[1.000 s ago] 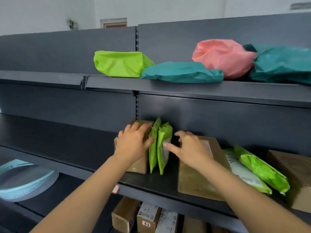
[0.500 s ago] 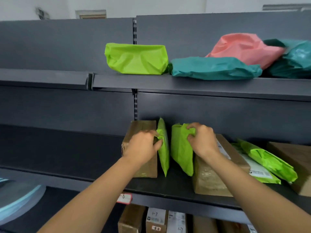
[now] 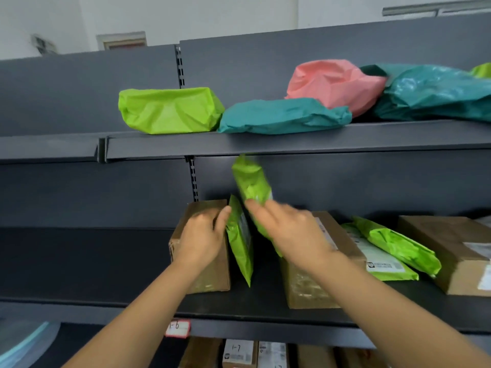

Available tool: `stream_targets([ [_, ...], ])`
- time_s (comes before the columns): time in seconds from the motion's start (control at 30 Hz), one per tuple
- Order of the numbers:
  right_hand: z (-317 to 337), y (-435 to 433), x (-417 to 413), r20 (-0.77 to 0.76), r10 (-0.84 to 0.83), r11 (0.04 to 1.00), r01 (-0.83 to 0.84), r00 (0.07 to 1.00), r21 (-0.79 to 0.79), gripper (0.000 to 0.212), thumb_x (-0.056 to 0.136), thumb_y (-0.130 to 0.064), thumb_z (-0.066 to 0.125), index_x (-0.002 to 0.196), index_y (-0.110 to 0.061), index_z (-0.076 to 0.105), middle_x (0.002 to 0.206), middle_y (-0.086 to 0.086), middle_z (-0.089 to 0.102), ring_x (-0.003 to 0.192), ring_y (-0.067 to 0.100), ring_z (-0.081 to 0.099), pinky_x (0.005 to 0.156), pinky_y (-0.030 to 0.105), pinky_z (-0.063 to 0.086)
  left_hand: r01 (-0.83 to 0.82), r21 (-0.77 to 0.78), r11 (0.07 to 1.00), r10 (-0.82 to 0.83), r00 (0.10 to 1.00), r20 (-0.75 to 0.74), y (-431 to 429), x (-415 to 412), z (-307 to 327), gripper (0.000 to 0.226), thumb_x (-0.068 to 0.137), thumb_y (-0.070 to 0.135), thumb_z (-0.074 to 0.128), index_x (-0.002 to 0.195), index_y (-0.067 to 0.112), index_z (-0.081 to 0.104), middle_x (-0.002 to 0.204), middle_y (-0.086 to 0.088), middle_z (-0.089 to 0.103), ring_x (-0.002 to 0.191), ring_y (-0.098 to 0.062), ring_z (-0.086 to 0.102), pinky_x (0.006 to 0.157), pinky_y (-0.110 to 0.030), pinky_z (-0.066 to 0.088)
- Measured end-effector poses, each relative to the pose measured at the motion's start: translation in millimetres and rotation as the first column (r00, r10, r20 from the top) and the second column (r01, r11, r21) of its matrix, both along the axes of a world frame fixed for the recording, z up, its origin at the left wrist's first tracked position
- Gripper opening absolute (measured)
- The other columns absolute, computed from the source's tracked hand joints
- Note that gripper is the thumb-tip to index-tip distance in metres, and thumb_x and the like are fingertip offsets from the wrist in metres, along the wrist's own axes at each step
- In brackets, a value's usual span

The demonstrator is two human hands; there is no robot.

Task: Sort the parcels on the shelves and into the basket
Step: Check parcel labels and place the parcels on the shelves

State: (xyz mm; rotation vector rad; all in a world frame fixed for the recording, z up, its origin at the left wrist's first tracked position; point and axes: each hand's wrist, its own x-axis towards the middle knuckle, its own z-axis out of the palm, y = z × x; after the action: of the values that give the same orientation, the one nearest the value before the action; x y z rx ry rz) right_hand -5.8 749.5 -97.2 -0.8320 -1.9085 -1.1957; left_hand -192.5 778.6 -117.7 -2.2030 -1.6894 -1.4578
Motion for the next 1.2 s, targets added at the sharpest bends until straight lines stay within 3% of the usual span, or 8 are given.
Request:
stream_targets([
  [0.17, -29.6, -3.5, -0.5, 0.248, 0.168, 0.985, -0.152, 0.954, -0.081, 0.052, 0.074, -0.007, 0.042, 0.126, -0.013, 0.041, 0.074, -0.002, 0.055, 0.060, 0.014, 0.056, 0.040, 0.027, 0.041, 0.059, -0.383, 0.922, 0.064, 0.952, 0.300, -1.9, 19.3, 22.4, 0.096, 0.071, 0.088, 0.025, 0.087, 0.006, 0.072, 0.088, -0.010, 0.070, 0.087, -0.026, 0.063, 0.085, -0.035, 0.047],
  [0.37, -41.6, -5.5, -6.8, 0.122, 0.243, 0.949, -0.210, 0.962, -0.234, 0.044, 0.073, -0.009, 0.044, 0.117, -0.014, 0.044, 0.072, -0.003, 0.059, 0.054, 0.015, 0.057, 0.038, 0.027, 0.042, 0.017, -0.522, 0.853, 0.077, 0.984, 0.158, 5.0, 20.7, 28.3, 0.051, 0.047, 0.067, 0.056, 0.049, 0.016, 0.060, 0.056, 0.002, 0.059, 0.073, -0.026, 0.064, 0.069, -0.032, 0.049],
  [0.47, -45.5, -7.4, -4.2, 0.051, 0.247, 0.901, -0.210, 0.968, -0.379, 0.044, 0.078, -0.027, 0.063, 0.117, -0.017, 0.045, 0.085, -0.002, 0.067, 0.067, 0.015, 0.064, 0.045, 0.025, 0.049, -0.018, -0.500, 0.866, 0.092, 0.988, 0.124, 6.8, 19.1, 24.1, 0.038, 0.050, 0.053, 0.053, 0.049, 0.016, 0.061, 0.055, 0.001, 0.059, 0.080, -0.030, 0.066, 0.071, -0.034, 0.051],
  [0.57, -40.7, -11.6, 5.6, -0.084, 0.145, 0.861, -0.168, 0.986, -0.480, 0.039, 0.086, -0.048, 0.045, 0.113, -0.020, 0.050, 0.098, -0.002, 0.068, 0.084, 0.015, 0.066, 0.061, 0.023, 0.053, 0.032, -0.390, 0.920, 0.063, 0.972, 0.228, 5.3, 13.6, 23.0, 0.032, 0.063, 0.048, 0.056, 0.062, 0.020, 0.070, 0.068, -0.005, 0.070, 0.080, -0.031, 0.068, 0.074, -0.041, 0.055],
  [0.67, -27.9, -9.0, 18.9, -0.330, -0.016, 0.786, -0.191, 0.944, -0.587, 0.041, 0.092, -0.044, 0.044, 0.124, -0.020, 0.053, 0.119, -0.002, 0.062, 0.107, 0.017, 0.059, 0.083, 0.027, 0.048, 0.106, -0.323, 0.941, 0.027, 0.924, 0.380, 5.9, 4.6, 30.3, 0.023, 0.089, 0.027, 0.061, 0.088, 0.007, 0.072, 0.089, -0.017, 0.072, 0.087, -0.033, 0.067, 0.080, -0.045, 0.053],
  [0.8, -13.0, -0.5, 30.2, -0.521, -0.182, 0.599, -0.326, 0.834, -0.731, 0.052, 0.094, -0.037, 0.053, 0.141, -0.018, 0.041, 0.142, 0.001, 0.045, 0.129, 0.016, 0.043, 0.102, 0.023, 0.032, 0.145, -0.310, 0.939, 0.041, 0.852, 0.521, 4.3, 0.9, 37.6, 0.019, 0.094, 0.024, 0.055, 0.079, 0.017, 0.065, 0.096, -0.018, 0.070, 0.092, -0.036, 0.066, 0.085, -0.052, 0.052],
  [1.07, 12.4, 6.5, 30.9, -0.768, -0.217, 0.370, -0.677, 0.603, -0.636, 0.065, 0.090, -0.032, 0.062, 0.145, -0.028, 0.028, 0.129, -0.008, 0.054, 0.119, 0.012, 0.052, 0.093, 0.023, 0.040, 0.368, -0.294, 0.882, -0.025, 0.659, 0.751, -8.0, 28.0, 54.7, 0.021, 0.097, 0.022, 0.053, 0.083, 0.011, 0.064, 0.087, -0.008, 0.069, 0.075, -0.019, 0.066, 0.067, -0.030, 0.055],
  [1.2, 15.4, 12.3, 45.0, -0.742, -0.268, 0.460, -0.595, 0.615, -0.659, 0.086, 0.078, -0.028, 0.076, 0.147, -0.031, 0.025, 0.136, -0.002, 0.041, 0.122, 0.016, 0.046, 0.098, 0.024, 0.037, 0.374, -0.304, 0.876, -0.023, 0.663, 0.748, -6.4, 43.5, 57.4, 0.022, 0.095, 0.022, 0.057, 0.082, 0.007, 0.066, 0.095, -0.016, 0.071, 0.087, -0.031, 0.069, 0.082, -0.046, 0.056],
])
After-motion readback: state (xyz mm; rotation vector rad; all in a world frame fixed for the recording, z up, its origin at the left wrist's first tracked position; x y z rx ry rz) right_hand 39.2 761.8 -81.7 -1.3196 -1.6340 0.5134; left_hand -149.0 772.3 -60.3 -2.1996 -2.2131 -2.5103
